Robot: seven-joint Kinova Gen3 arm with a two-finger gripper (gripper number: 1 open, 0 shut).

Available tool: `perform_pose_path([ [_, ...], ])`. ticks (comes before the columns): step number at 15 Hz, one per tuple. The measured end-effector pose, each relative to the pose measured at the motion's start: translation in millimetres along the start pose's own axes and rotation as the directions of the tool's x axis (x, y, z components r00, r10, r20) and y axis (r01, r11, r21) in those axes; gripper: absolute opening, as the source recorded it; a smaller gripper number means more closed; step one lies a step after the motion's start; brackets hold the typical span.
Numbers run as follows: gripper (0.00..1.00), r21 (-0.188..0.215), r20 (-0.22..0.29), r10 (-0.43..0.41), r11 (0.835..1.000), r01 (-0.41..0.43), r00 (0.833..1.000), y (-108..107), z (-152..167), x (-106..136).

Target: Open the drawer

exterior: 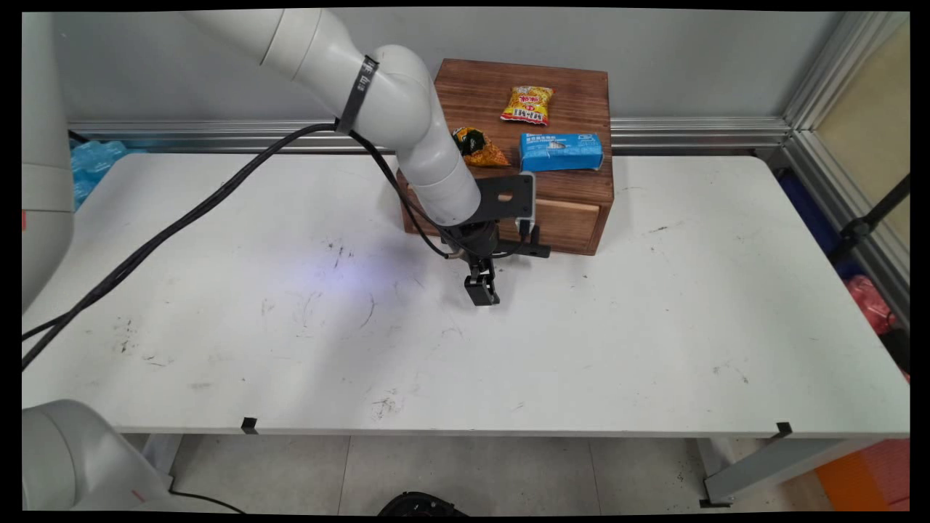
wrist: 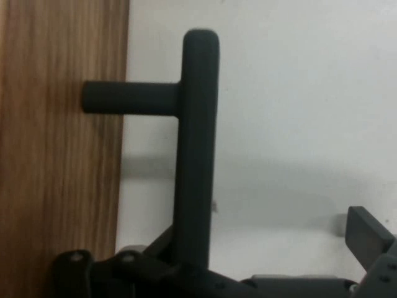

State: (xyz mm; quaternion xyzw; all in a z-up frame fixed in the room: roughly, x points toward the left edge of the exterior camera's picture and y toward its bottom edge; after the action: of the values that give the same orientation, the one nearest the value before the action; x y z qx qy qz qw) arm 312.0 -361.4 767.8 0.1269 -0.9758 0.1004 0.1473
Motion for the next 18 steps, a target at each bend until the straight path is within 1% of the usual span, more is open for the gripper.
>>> perform_pose_path([
  [7,1.0,-0.034,-0.003,0.012,0.999,-0.012,1.0,20.0,-12.0,1.4],
  [15,1.0,-0.094,0.009,0.012,0.996,-0.011,1.0,58.5,-22.0,-2.3],
  [18,1.0,-0.109,0.009,0.002,0.994,-0.001,1.0,71.8,-23.4,-1.2],
])
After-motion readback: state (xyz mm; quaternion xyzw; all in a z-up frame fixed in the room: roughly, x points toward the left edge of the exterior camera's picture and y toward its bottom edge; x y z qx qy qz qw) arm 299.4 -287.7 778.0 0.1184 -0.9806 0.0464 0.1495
